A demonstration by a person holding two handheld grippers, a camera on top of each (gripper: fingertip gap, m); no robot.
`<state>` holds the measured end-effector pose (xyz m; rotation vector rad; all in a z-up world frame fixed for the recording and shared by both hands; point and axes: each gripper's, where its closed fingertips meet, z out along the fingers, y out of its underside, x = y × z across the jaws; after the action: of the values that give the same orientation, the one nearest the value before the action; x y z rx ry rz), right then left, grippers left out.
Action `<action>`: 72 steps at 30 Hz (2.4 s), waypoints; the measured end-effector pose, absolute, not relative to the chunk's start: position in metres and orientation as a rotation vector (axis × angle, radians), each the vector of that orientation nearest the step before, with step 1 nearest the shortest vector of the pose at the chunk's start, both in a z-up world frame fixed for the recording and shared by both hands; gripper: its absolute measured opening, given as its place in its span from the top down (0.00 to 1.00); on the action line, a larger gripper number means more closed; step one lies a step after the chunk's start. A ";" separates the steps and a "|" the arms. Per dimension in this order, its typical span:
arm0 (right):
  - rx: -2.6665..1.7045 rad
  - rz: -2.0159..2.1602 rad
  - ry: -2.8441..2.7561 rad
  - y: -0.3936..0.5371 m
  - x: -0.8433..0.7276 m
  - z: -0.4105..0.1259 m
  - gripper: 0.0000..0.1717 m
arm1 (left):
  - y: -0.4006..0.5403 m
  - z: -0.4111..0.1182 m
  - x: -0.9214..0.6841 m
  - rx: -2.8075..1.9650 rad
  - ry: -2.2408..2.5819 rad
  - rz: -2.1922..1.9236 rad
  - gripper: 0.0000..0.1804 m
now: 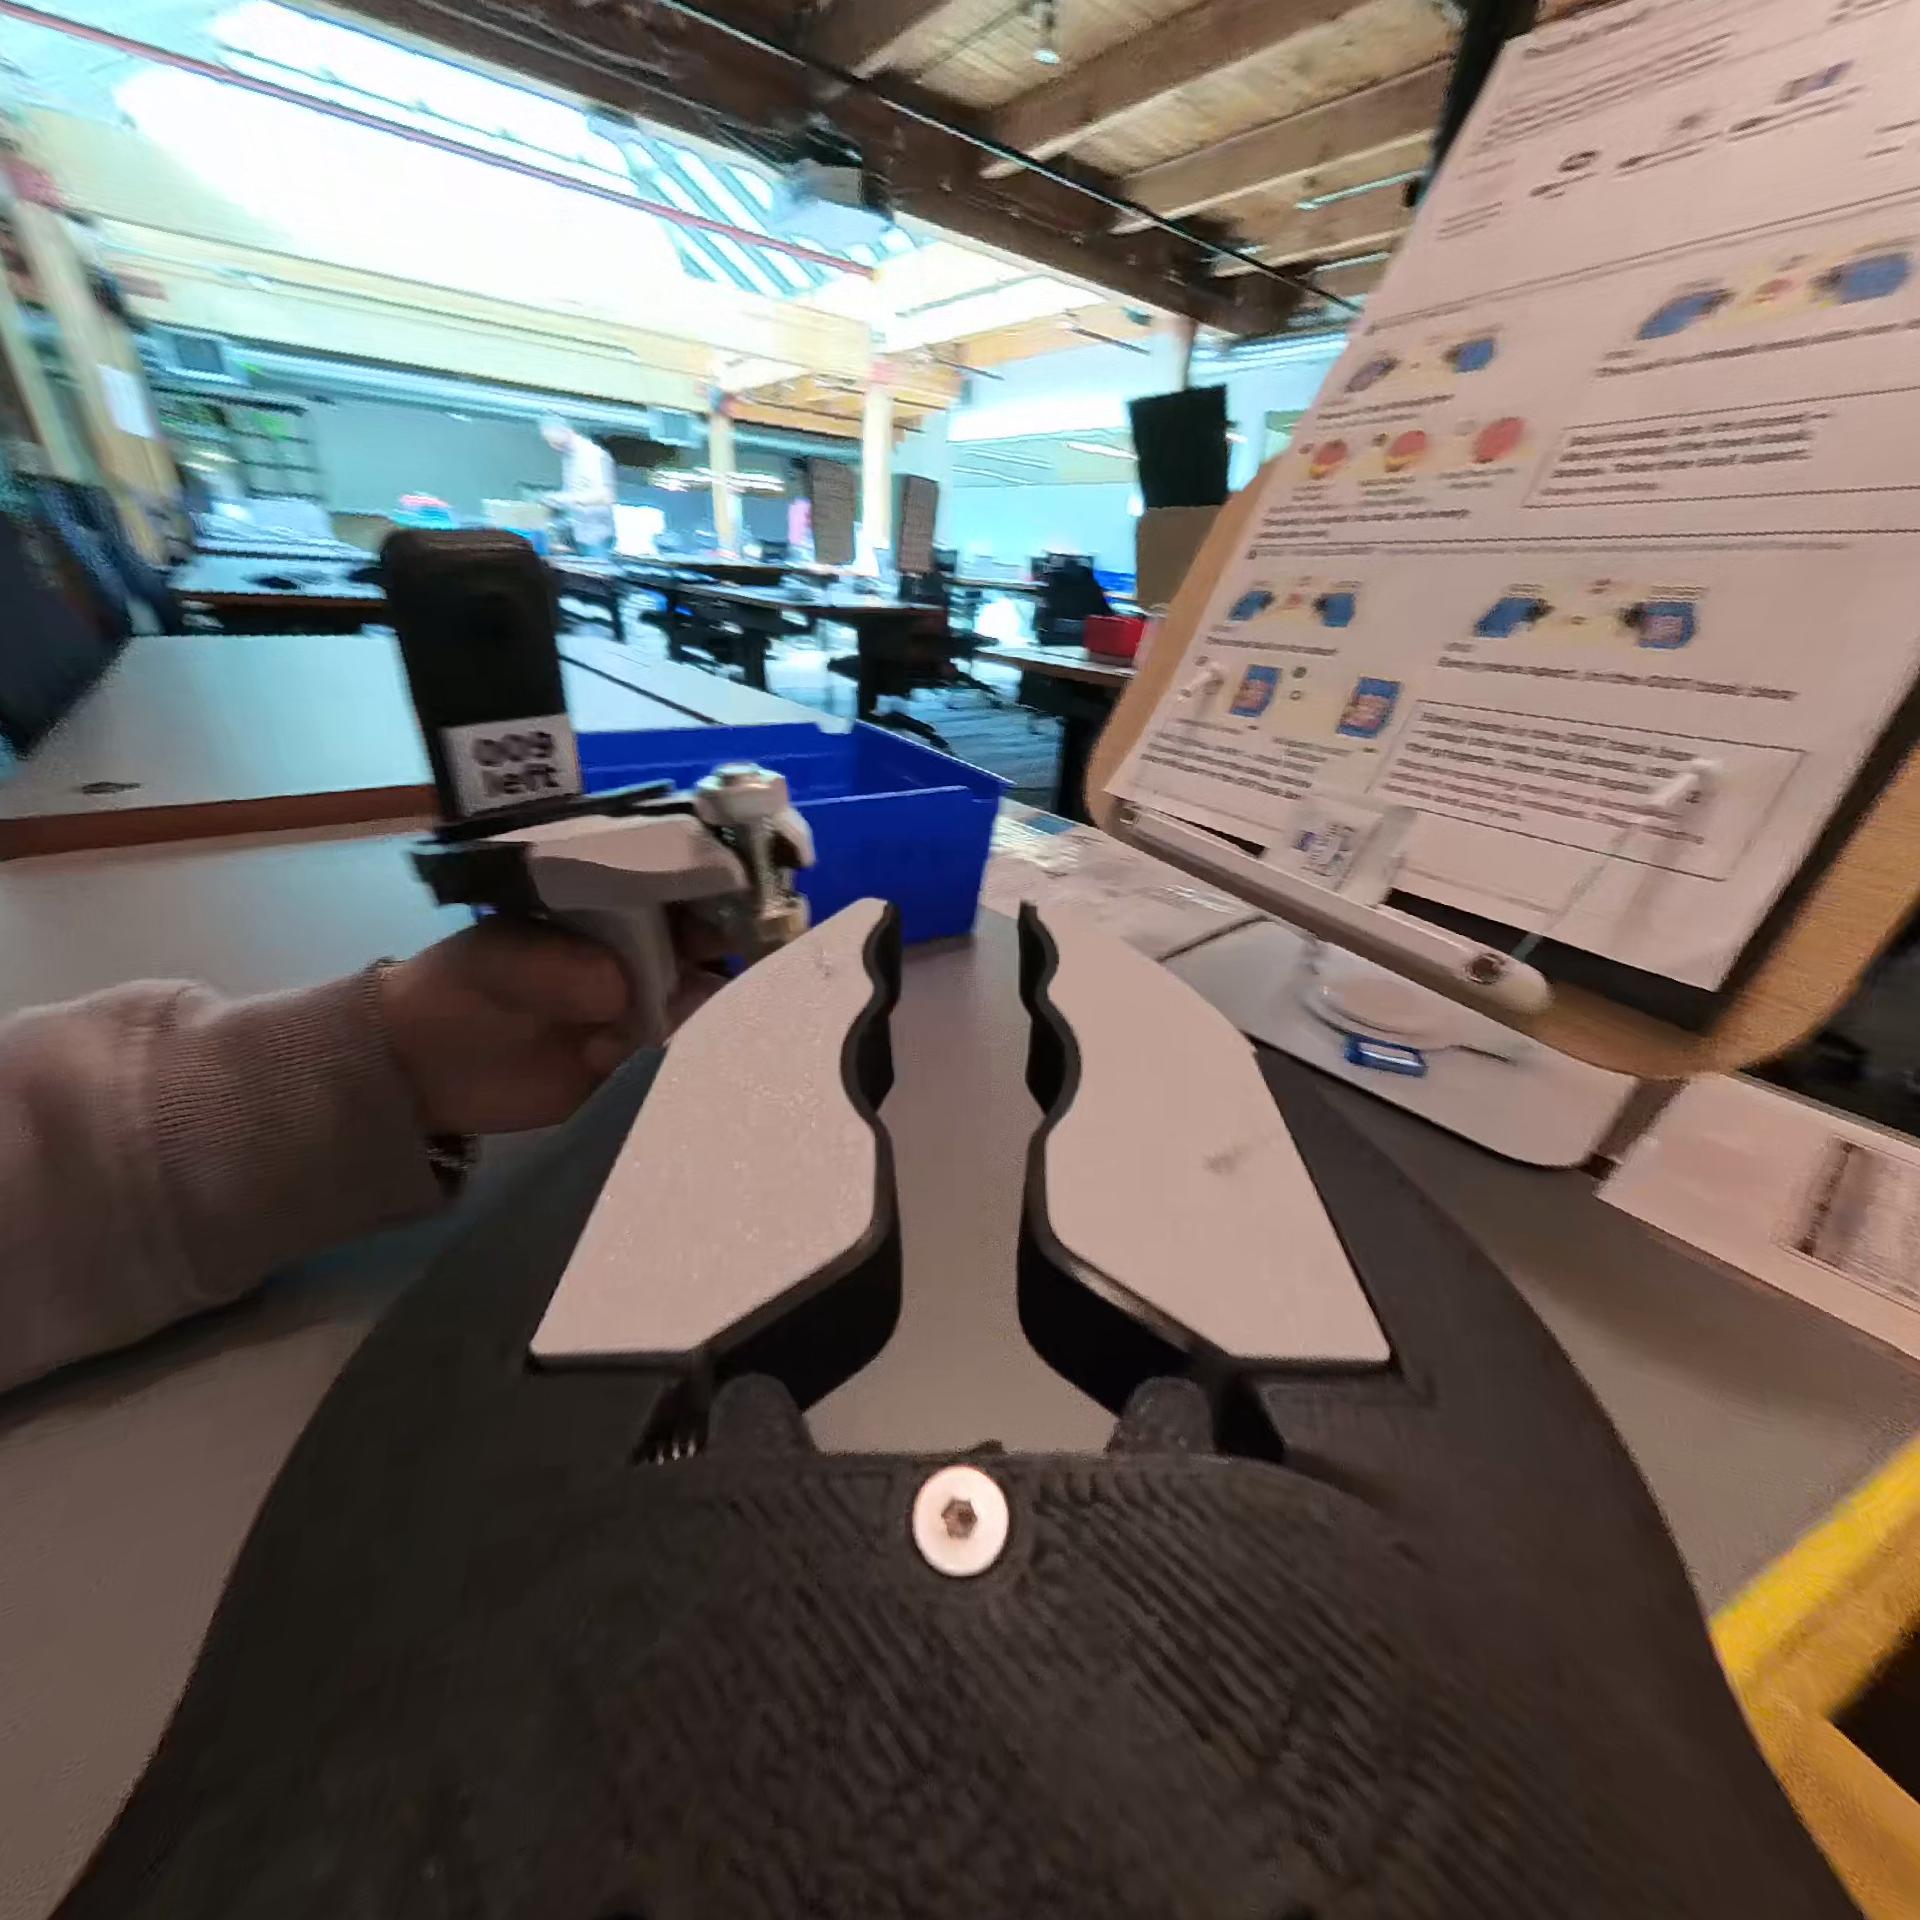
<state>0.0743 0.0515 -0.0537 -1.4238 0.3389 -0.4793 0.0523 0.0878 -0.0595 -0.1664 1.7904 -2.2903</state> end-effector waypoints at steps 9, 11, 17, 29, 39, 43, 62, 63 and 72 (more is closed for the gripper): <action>-1.435 -0.397 0.218 0.076 0.049 -0.054 0.84 | 0.055 -0.075 0.043 -0.108 1.947 -2.203 0.95; -1.442 -0.392 0.244 0.074 0.053 -0.055 0.82 | 0.054 -0.075 0.044 -0.125 1.951 -2.190 0.95; -1.424 -0.454 0.375 0.052 0.074 -0.054 0.83 | 0.076 -0.062 0.052 -0.198 1.811 -2.285 0.95; -1.417 -0.415 0.271 0.065 0.058 -0.049 0.82 | 0.064 -0.067 0.051 -0.192 1.851 -2.257 0.95; -1.308 -0.265 0.200 0.069 0.039 -0.034 0.80 | 0.059 -0.064 0.048 -0.168 1.831 -2.277 0.95; -1.342 -0.292 0.231 0.074 0.043 -0.041 0.86 | 0.052 -0.065 0.044 -0.147 1.845 -2.288 0.95; -1.340 -0.315 0.296 0.069 0.053 -0.044 0.82 | 0.052 -0.065 0.045 -0.158 1.840 -2.277 0.95; -1.342 -0.316 0.289 0.067 0.053 -0.043 0.82 | 0.054 -0.064 0.046 -0.166 1.830 -2.281 0.95; -1.265 -0.271 0.340 0.056 0.059 -0.037 0.81 | 0.063 -0.061 0.049 -0.189 1.782 -2.314 0.95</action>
<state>0.0585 0.0557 -0.0366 -1.2646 0.3398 -0.2708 0.0495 0.0632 -0.0607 -0.1885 1.7822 -2.3143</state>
